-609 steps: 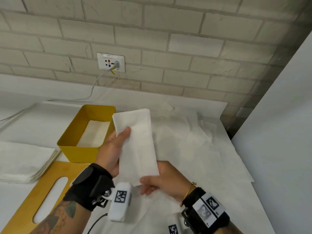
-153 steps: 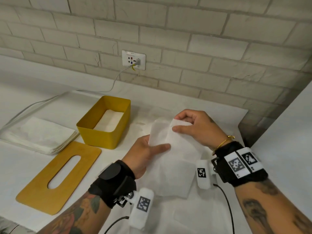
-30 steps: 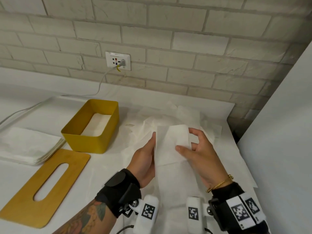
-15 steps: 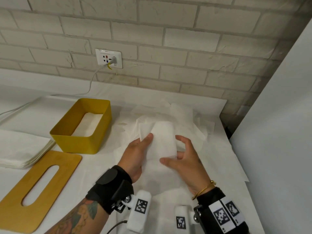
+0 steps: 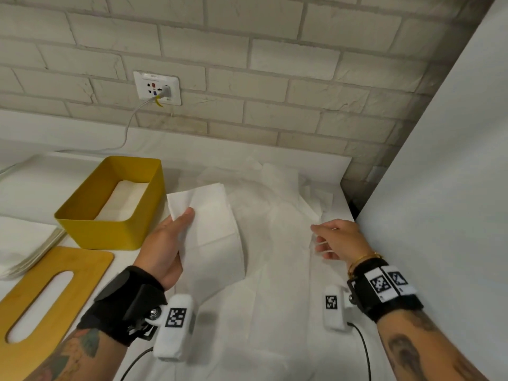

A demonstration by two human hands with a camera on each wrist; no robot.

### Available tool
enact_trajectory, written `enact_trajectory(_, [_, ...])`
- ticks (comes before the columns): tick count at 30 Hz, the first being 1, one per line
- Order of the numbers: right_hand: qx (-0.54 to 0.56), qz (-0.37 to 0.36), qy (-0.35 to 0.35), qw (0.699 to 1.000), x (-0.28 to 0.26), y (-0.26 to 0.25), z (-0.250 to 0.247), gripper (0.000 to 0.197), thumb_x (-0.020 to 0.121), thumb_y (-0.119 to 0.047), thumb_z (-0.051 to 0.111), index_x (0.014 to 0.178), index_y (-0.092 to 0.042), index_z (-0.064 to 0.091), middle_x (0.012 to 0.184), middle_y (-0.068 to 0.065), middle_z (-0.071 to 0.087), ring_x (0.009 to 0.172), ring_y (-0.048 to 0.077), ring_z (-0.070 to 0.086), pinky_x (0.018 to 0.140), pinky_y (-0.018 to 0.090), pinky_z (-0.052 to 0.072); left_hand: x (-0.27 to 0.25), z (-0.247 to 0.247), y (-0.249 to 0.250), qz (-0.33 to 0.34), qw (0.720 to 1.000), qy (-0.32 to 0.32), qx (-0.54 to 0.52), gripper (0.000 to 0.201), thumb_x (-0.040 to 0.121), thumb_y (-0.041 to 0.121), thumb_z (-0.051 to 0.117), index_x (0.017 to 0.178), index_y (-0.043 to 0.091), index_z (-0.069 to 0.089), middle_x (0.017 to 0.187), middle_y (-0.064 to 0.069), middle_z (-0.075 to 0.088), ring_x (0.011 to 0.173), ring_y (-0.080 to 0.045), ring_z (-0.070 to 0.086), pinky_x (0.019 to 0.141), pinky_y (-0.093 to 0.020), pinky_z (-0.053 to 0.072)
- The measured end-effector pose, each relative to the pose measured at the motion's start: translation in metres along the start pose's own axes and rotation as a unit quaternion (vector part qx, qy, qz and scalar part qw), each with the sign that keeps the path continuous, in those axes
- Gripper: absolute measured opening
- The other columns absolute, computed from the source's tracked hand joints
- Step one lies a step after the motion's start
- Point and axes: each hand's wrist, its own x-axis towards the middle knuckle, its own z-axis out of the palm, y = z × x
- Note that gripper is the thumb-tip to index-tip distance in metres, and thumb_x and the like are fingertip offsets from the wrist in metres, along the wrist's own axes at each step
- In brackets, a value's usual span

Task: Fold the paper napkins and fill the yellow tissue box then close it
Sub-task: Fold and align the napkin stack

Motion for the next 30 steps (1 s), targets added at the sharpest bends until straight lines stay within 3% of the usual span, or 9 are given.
enact_trajectory(3, [-0.016, 0.04, 0.0, 0.999, 0.014, 0.003, 0.002, 0.027, 0.092, -0.033, 0.072, 0.089, -0.007, 0.066, 0.08, 0.009, 0.067, 0.061, 0.021, 0.064, 0.058, 0.029, 0.051, -0.002, 0.001, -0.003, -0.009, 1.0, 0.004, 0.005, 0.027, 0.104, 0.025, 0.051, 0.126, 0.017, 0.064, 0.118, -0.009, 0.075, 0.107, -0.026, 0.072, 0.093, -0.046, 0.053])
enact_trajectory(7, [0.028, 0.057, -0.015, 0.998, 0.023, 0.008, 0.015, 0.031, 0.086, -0.027, 0.079, 0.073, -0.012, 0.056, 0.061, 0.006, 0.046, 0.045, 0.017, 0.038, 0.042, 0.023, 0.03, -0.006, 0.002, -0.004, -0.015, 1.0, 0.002, 0.007, 0.026, 0.104, 0.024, 0.051, 0.124, 0.017, 0.065, 0.118, -0.009, 0.075, 0.108, -0.026, 0.072, 0.097, -0.046, 0.052])
enact_trajectory(11, [0.009, 0.072, 0.005, 0.997, 0.031, 0.015, 0.024, 0.04, 0.082, -0.037, 0.08, 0.069, -0.014, 0.051, 0.058, 0.006, 0.044, 0.044, 0.017, 0.037, 0.04, 0.022, 0.031, -0.008, 0.0, -0.003, -0.016, 1.0, 0.005, 0.012, 0.027, 0.104, 0.024, 0.05, 0.126, 0.015, 0.065, 0.118, -0.009, 0.075, 0.107, -0.025, 0.073, 0.094, -0.045, 0.053])
enact_trajectory(15, [-0.006, 0.058, 0.007, 0.998, 0.038, 0.019, 0.025, 0.033, 0.085, -0.035, 0.078, 0.08, -0.012, 0.056, 0.065, 0.006, 0.048, 0.05, 0.018, 0.041, 0.048, 0.025, 0.034, -0.008, 0.0, -0.002, -0.014, 1.0, 0.008, 0.016, 0.025, 0.104, 0.024, 0.051, 0.124, 0.018, 0.065, 0.115, -0.007, 0.076, 0.104, -0.024, 0.073, 0.091, -0.044, 0.054])
enact_trajectory(17, [0.004, 0.033, 0.026, 0.999, 0.043, 0.019, 0.024, 0.036, 0.082, -0.038, 0.08, 0.104, -0.017, 0.063, 0.094, 0.007, 0.06, 0.069, 0.021, 0.053, 0.061, 0.028, 0.043, -0.008, 0.0, -0.003, -0.018, 1.0, 0.008, 0.018, 0.026, 0.104, 0.025, 0.051, 0.125, 0.018, 0.065, 0.116, -0.007, 0.076, 0.106, -0.025, 0.073, 0.093, -0.045, 0.053])
enact_trajectory(19, [-0.007, 0.014, 0.036, 0.999, 0.047, 0.015, 0.019, 0.044, 0.083, -0.039, 0.078, 0.121, -0.026, 0.062, 0.117, 0.005, 0.058, 0.091, 0.024, 0.059, 0.074, 0.03, 0.047, -0.008, 0.001, -0.003, -0.023, 1.0, 0.006, 0.02, 0.026, 0.103, 0.025, 0.052, 0.125, 0.018, 0.065, 0.116, -0.008, 0.075, 0.106, -0.025, 0.073, 0.095, -0.046, 0.053])
enact_trajectory(22, [-0.066, -0.006, -0.015, 0.998, 0.05, 0.003, 0.007, 0.028, 0.09, -0.028, 0.072, 0.116, -0.018, 0.069, 0.095, -0.003, 0.058, 0.074, 0.011, 0.05, 0.06, 0.022, 0.037, -0.008, 0.002, -0.004, -0.029, 0.999, 0.003, 0.023, 0.025, 0.103, 0.025, 0.052, 0.124, 0.018, 0.064, 0.116, -0.008, 0.076, 0.103, -0.025, 0.074, 0.094, -0.047, 0.053])
enact_trajectory(24, [-0.103, -0.006, -0.037, 0.994, 0.051, -0.004, -0.001, 0.02, 0.093, -0.021, 0.069, 0.112, -0.014, 0.071, 0.084, -0.005, 0.055, 0.069, 0.01, 0.046, 0.054, 0.023, 0.031, -0.008, 0.003, -0.004, -0.031, 0.999, 0.0, 0.022, 0.024, 0.103, 0.024, 0.052, 0.123, 0.018, 0.065, 0.114, -0.008, 0.076, 0.1, -0.025, 0.075, 0.089, -0.046, 0.054])
enact_trajectory(30, [-0.175, -0.01, -0.093, 0.98, 0.057, -0.006, -0.024, 0.007, 0.092, -0.023, 0.071, 0.097, -0.021, 0.067, 0.086, -0.008, 0.053, 0.075, 0.009, 0.046, 0.059, 0.025, 0.035, -0.006, 0.001, -0.004, -0.033, 0.999, 0.002, 0.021, 0.024, 0.104, 0.024, 0.051, 0.123, 0.019, 0.064, 0.112, -0.007, 0.077, 0.098, -0.023, 0.075, 0.087, -0.045, 0.054])
